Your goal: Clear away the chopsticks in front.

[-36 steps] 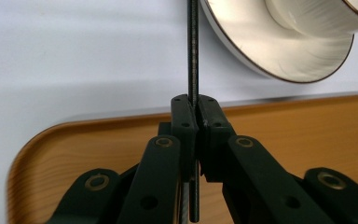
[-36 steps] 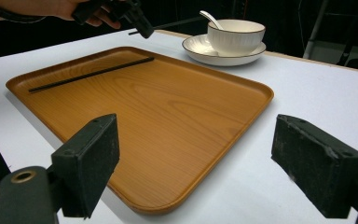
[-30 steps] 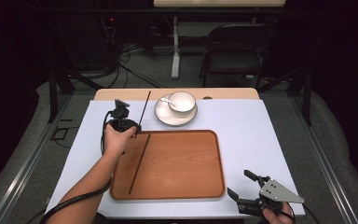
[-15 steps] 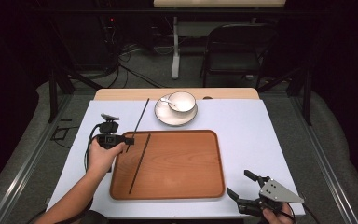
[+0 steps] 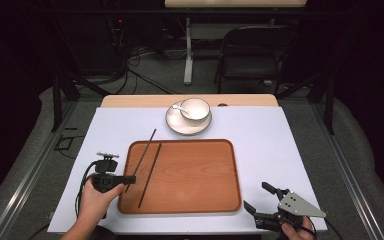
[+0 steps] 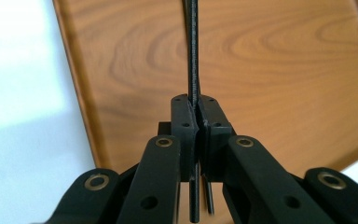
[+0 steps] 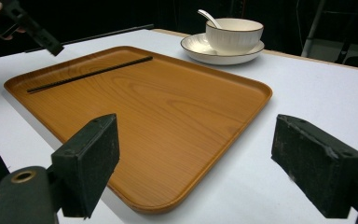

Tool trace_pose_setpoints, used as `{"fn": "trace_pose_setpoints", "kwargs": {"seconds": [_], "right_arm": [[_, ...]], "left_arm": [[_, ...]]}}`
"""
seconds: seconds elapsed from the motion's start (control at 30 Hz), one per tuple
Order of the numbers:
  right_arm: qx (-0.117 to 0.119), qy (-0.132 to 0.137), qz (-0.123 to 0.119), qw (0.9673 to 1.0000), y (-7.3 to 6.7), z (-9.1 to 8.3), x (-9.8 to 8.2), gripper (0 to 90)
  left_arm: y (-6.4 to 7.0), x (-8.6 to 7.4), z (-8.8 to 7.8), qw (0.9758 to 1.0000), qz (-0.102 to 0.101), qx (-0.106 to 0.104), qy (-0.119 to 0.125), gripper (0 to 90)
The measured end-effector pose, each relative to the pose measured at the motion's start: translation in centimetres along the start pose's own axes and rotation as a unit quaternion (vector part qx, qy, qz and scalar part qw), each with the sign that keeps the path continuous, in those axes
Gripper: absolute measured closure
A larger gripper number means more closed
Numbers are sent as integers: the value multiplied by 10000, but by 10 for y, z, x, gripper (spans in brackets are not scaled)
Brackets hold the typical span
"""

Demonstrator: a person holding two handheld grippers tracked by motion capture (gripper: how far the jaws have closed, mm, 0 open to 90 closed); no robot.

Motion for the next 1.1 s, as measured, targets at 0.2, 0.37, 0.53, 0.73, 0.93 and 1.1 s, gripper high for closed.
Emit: {"fn": "trace_pose_setpoints", "kwargs": {"seconds": [0.2,0.37,0.53,0.73,0.93,1.1], "right_arm": [[-9,6,-8,10000,0,0,0,144],[-9,6,9,10000,0,0,0,144],[-19,22,-10,10000,1,0,0,144],[-17,31,-26,10000,0,-1,1,144],[-21,35,-12,10000,1,-1,1,145],[-35,27,2,10000,1,-1,0,144]], "left_arm": [[-5,-19,7,9997,-58,77,-211,865],[-13,-21,13,9993,-152,156,-301,865],[-13,-21,17,9991,-192,160,-328,864],[-13,-22,18,9992,-188,185,-313,830],[-14,-22,16,9995,-164,179,-180,787],[-9,-16,8,9996,-97,5,250,674]]}}
Point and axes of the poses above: each handheld gripper's, and its own axes: z roughly forward along the jaws, x roughly out of its top, y roughly to its right, the point moved 10 cm from there along z, roughly forward along the jaws, and after that the axes turned 5 degrees about -y, right-handed, at the moved point
